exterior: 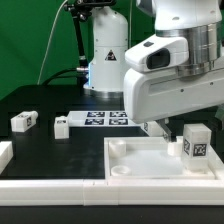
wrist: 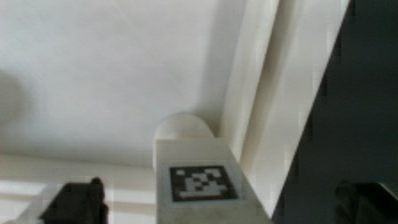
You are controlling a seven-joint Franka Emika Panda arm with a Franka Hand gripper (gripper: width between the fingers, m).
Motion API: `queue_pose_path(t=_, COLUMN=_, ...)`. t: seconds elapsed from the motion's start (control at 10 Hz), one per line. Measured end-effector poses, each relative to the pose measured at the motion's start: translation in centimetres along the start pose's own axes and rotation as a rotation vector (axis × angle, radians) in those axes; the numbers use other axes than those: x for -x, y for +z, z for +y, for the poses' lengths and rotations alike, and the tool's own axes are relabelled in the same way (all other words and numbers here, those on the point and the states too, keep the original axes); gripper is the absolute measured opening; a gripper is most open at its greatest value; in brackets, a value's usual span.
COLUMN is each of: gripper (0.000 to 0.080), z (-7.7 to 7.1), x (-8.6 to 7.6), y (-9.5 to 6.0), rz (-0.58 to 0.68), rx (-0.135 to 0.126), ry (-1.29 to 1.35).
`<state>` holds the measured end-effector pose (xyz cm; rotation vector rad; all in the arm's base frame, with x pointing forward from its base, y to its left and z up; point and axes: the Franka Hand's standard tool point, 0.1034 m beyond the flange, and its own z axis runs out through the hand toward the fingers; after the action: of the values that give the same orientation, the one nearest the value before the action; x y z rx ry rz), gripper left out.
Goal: Assemble one leg
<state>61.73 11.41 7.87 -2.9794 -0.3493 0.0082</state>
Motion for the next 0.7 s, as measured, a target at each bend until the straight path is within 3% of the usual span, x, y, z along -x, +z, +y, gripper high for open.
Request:
queue_pose_path(t=0.3, gripper=0.0649, z=0.05, x=0.04, y=0.06, rz=-0.003, rx=0.002, ry=0.015)
queue_pose_path(t=0.5, gripper=0.0649, z=0.74, x=0.1, y=0.29, rz=-0.018, rx=0.067, ry=0.055)
queue_pose_path(t=0.7, gripper=0.0649, z=0.8, x=0.18, y=0.49, rz=-0.023, rx=0.086, ry=0.054)
